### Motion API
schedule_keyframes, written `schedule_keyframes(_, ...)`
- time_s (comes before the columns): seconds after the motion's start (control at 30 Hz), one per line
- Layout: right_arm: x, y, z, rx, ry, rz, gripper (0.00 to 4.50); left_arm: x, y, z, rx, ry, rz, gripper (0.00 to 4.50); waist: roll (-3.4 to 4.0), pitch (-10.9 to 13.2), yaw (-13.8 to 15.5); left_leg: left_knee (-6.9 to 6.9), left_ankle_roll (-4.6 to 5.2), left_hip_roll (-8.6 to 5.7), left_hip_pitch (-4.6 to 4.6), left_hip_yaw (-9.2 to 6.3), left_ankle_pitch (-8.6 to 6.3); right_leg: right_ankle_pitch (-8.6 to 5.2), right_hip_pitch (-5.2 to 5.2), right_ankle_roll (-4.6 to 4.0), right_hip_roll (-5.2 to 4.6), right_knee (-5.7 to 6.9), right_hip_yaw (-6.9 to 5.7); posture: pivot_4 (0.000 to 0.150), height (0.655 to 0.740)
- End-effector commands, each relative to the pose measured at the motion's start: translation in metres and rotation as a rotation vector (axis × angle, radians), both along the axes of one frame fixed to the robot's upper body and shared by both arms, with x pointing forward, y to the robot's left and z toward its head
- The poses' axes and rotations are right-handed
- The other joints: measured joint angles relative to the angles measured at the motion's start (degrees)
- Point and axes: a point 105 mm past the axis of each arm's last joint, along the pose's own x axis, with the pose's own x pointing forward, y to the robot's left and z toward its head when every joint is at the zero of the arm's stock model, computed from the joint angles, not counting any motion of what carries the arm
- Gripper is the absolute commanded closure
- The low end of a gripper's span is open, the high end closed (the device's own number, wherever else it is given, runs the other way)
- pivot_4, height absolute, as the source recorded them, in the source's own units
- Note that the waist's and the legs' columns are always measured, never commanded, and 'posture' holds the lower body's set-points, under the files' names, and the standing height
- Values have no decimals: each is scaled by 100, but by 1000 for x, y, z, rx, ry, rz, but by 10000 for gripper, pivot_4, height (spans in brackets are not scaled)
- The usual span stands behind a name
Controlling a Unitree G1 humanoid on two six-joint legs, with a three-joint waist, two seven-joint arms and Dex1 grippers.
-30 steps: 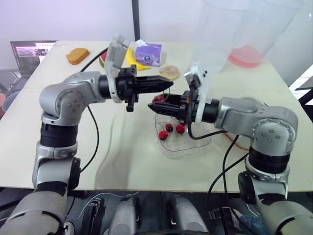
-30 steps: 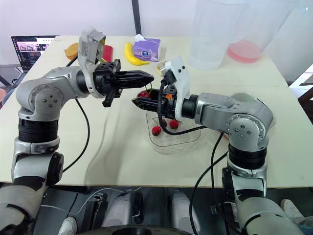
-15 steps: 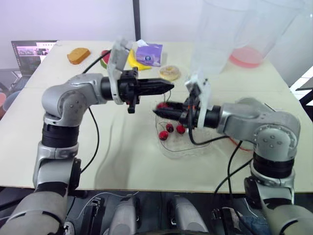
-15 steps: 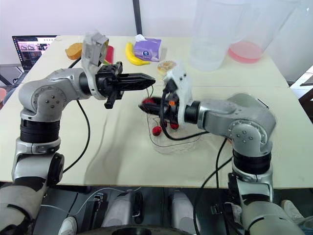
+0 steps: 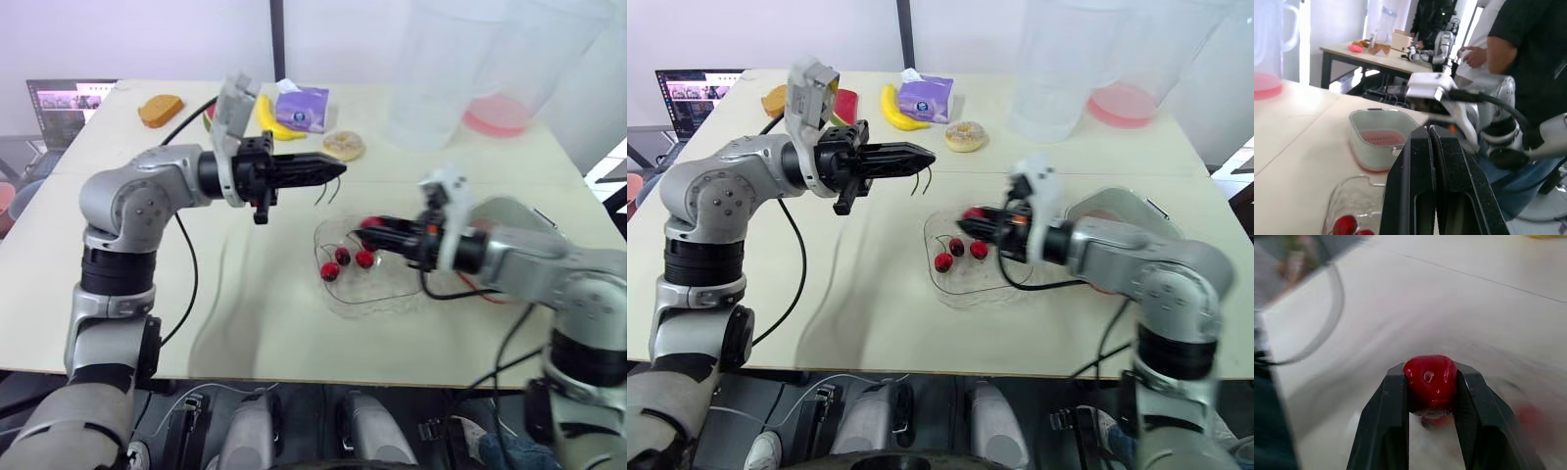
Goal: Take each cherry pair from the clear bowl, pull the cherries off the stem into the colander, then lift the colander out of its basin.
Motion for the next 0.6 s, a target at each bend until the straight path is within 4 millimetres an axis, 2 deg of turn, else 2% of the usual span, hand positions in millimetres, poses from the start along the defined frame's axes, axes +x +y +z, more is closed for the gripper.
schedule_keyframes(0.03, 3, -51, 16, -40, -88, -228, 37302, -8, 0, 9, -17, -43, -16, 45000, 0, 0, -31, 1, 0, 0, 1, 2, 0, 0, 0, 1, 0, 0, 1, 1500, 7400)
schedule_keyframes(0.13, -2, -92, 7, -134, -71, -404, 37302, -10, -1, 7, -14, -39, -17, 45000, 0, 0, -71, -1, -4, 10, 8, 0, 3, 0, 1, 1, 13, 3, 5, 1500, 7400)
schedule_keyframes(0.17, -4, -99, 2, -163, -59, -436, 37302, -10, -1, 6, -13, -38, -18, 45000, 1, -1, -75, -3, -8, 13, 11, -1, 4, 0, 1, 1, 19, 5, 7, 1500, 7400)
schedule_keyframes(0.4, -2, -98, -15, -168, -47, -454, 37302, -10, -1, 5, -9, -38, -17, 45000, 6, -1, -65, -7, -23, 17, 16, -4, 13, 0, -1, 0, 36, 11, 11, 1500, 7400)
schedule_keyframes(0.43, -1, -99, -15, -164, -49, -457, 27628, -9, -1, 5, -8, -39, -17, 45000, 6, -1, -57, -7, -23, 16, 15, -4, 13, 0, -1, 0, 35, 11, 10, 1500, 7400)
schedule_keyframes(0.47, -1, -99, -14, -157, -52, -459, 25110, -9, -1, 5, -8, -40, -16, 45000, 6, -1, -50, -7, -22, 13, 14, -3, 13, 0, -1, 0, 33, 10, 11, 1500, 7400)
schedule_keyframes(0.6, -2, -97, 2, -127, -106, -446, 5877, -8, 0, 5, -6, -43, -11, 45000, 6, -1, -33, -7, -21, 10, 12, -3, 12, 0, 0, 1, 30, 9, 9, 1500, 7400)
